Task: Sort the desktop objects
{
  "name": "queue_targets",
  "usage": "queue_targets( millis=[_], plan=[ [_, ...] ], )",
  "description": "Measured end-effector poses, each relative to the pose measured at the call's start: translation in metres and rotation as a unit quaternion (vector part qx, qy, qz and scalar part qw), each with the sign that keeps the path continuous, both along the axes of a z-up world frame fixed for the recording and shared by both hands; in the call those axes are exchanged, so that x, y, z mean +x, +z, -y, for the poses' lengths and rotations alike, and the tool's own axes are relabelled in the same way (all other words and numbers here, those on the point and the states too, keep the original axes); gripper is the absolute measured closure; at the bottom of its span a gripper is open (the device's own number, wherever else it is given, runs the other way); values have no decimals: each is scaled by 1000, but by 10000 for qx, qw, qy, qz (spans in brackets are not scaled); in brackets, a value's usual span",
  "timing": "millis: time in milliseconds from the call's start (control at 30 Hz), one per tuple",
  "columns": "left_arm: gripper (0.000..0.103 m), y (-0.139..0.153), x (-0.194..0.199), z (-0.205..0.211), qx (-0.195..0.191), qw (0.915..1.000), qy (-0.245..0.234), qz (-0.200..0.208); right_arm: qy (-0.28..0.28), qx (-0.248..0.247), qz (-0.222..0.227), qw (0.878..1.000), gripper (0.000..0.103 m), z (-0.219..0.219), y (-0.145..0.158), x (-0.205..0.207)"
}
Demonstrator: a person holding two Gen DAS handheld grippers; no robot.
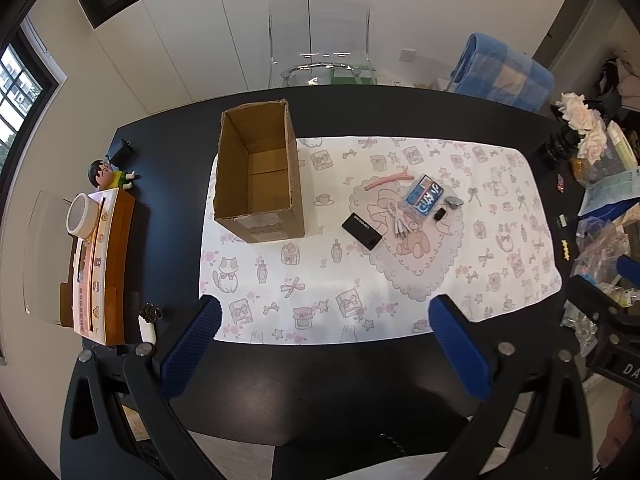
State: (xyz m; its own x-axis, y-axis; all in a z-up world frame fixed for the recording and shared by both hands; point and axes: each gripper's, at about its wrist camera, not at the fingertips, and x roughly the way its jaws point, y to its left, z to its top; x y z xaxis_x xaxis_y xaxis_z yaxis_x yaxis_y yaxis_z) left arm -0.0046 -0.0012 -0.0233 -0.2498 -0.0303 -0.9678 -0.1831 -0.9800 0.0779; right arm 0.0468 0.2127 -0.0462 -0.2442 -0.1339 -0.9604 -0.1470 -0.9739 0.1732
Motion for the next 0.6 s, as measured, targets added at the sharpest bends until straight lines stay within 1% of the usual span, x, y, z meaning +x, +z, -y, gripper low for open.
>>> queue_targets(
  millis=[600],
  plan=[
    [0, -1, -7, -8, -48, 9999, -83, 60, -48, -31, 73, 10000, 0, -6, -6, -6]
  ],
)
